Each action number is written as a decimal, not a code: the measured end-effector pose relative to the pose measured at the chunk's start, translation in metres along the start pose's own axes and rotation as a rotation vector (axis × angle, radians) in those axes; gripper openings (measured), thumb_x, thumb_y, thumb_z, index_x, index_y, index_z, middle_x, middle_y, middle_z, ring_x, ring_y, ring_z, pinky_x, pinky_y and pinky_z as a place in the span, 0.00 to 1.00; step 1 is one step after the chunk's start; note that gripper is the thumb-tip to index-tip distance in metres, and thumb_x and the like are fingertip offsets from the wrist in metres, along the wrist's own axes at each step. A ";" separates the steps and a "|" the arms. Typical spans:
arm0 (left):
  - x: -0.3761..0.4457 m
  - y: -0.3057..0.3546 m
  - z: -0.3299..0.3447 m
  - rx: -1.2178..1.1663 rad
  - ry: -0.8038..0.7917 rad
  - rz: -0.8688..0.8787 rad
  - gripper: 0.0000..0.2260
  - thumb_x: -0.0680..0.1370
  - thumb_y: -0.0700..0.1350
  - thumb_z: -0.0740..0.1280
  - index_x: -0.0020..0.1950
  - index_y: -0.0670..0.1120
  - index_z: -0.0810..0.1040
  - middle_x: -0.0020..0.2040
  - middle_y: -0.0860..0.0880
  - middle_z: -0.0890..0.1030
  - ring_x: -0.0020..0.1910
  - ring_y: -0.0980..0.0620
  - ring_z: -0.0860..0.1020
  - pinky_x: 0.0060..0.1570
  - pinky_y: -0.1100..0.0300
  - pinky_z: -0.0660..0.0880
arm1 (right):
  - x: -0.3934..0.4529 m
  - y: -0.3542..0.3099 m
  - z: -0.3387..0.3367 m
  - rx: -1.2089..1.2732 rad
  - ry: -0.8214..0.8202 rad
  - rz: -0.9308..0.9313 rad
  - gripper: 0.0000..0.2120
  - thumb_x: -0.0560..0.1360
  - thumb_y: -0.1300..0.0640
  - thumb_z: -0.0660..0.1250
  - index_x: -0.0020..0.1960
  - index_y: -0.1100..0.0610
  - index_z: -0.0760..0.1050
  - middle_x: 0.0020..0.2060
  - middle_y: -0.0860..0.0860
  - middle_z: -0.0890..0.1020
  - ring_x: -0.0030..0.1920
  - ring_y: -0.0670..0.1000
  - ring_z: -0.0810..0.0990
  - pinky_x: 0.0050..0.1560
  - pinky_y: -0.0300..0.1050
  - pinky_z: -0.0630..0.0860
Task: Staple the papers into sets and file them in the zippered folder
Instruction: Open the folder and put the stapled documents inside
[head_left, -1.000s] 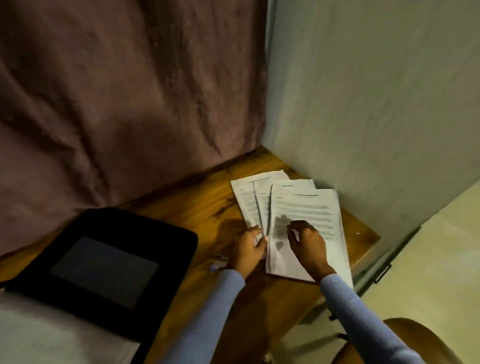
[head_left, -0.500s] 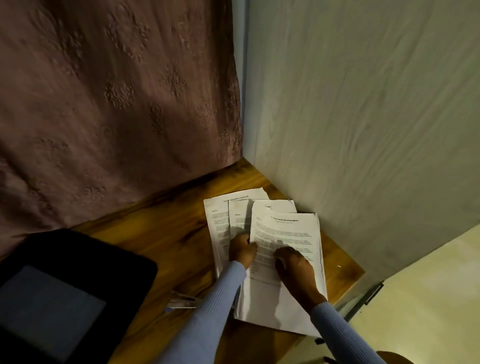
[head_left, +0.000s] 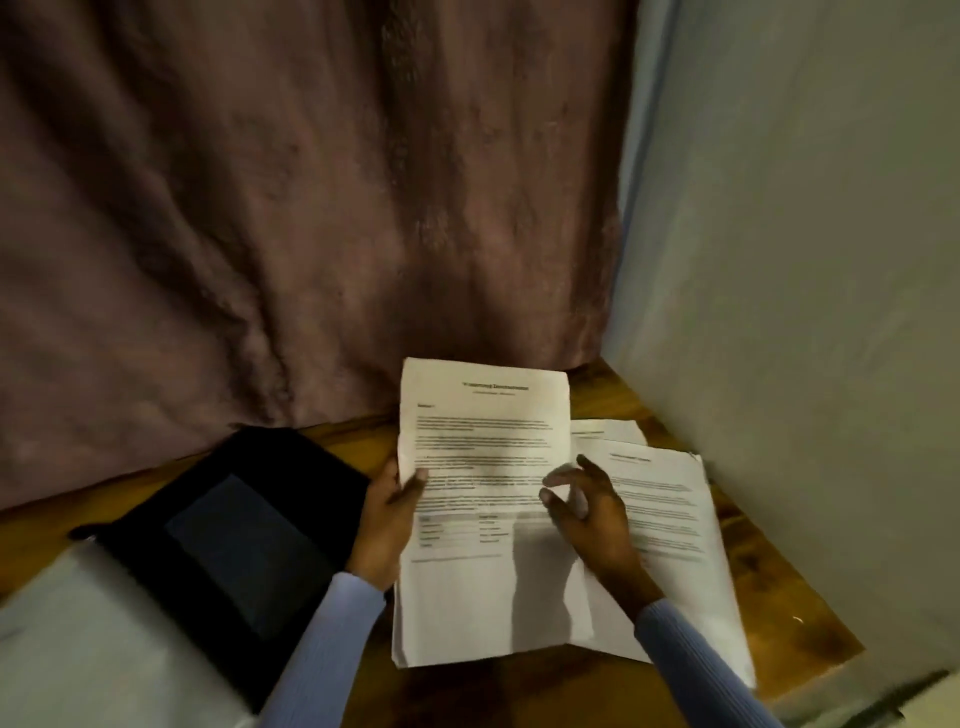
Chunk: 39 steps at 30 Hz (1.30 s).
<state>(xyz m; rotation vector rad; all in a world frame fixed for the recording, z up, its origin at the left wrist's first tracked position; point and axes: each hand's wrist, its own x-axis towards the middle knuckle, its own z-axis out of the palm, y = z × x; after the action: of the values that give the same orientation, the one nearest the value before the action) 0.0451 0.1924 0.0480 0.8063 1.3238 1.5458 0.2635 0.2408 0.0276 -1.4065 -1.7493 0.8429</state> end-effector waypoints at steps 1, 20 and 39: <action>-0.005 0.006 -0.018 -0.001 0.027 -0.007 0.12 0.78 0.37 0.62 0.61 0.42 0.74 0.52 0.45 0.82 0.45 0.51 0.83 0.38 0.63 0.79 | 0.002 -0.014 0.009 0.148 -0.098 0.013 0.04 0.73 0.62 0.69 0.47 0.56 0.78 0.55 0.50 0.79 0.56 0.42 0.75 0.57 0.40 0.70; -0.155 0.018 -0.267 0.011 0.268 -0.348 0.08 0.80 0.39 0.58 0.57 0.46 0.72 0.52 0.44 0.82 0.48 0.44 0.81 0.48 0.48 0.78 | -0.109 -0.172 0.224 0.101 -0.734 -0.007 0.09 0.69 0.57 0.74 0.46 0.62 0.81 0.45 0.50 0.81 0.52 0.49 0.79 0.43 0.26 0.73; -0.245 -0.031 -0.324 1.233 0.194 -0.232 0.14 0.68 0.53 0.74 0.51 0.51 0.83 0.54 0.50 0.80 0.54 0.50 0.77 0.53 0.58 0.74 | -0.181 -0.176 0.211 -0.852 -0.772 -0.497 0.37 0.75 0.33 0.37 0.70 0.56 0.64 0.64 0.53 0.73 0.63 0.53 0.73 0.61 0.43 0.69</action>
<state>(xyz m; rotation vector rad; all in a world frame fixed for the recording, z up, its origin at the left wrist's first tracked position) -0.1516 -0.1561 -0.0295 1.1528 2.4352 0.4913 0.0200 0.0199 0.0408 -1.0406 -3.1402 0.3582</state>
